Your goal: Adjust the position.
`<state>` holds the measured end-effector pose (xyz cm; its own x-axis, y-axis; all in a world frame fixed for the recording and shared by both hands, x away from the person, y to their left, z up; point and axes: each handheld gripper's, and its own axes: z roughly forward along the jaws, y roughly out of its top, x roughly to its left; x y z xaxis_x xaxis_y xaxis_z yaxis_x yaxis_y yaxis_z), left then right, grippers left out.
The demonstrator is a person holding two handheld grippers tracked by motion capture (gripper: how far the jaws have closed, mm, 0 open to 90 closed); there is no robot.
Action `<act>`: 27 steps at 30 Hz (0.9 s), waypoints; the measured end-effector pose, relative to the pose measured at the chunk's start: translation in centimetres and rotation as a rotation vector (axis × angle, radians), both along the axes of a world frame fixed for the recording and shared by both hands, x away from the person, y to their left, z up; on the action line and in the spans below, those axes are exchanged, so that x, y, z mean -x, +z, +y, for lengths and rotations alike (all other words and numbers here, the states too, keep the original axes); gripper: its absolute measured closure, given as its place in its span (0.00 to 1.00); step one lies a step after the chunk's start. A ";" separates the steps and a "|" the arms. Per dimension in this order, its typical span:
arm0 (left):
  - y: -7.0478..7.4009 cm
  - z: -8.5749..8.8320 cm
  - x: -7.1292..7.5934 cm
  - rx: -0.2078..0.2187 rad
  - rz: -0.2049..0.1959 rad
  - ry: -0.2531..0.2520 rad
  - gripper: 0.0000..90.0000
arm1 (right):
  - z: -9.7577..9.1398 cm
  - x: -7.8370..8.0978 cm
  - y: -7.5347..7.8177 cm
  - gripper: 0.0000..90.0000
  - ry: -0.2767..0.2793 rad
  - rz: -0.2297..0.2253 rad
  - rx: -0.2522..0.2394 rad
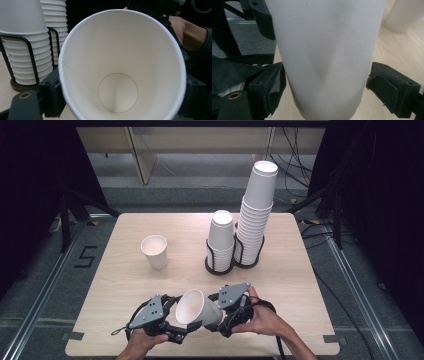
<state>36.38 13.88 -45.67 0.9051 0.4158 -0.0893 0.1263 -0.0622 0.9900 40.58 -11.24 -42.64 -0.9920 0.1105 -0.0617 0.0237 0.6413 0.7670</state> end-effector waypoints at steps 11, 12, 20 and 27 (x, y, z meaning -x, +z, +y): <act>0.1 0.0 0.0 -0.015 0.013 0.026 0.17 | 0.8 0.9 0.0 0.21 -0.021 -0.052 0.054; 0.1 0.0 0.0 -0.014 0.014 0.025 0.17 | 0.8 0.8 -0.2 0.20 -0.022 -0.050 0.056; -0.1 -0.3 0.1 0.026 0.035 0.046 0.12 | 1.1 0.6 -0.9 0.27 -0.016 0.003 -0.007; -0.1 -0.5 0.1 0.054 0.033 0.055 0.06 | 1.6 0.8 -1.0 0.27 0.002 0.051 -0.078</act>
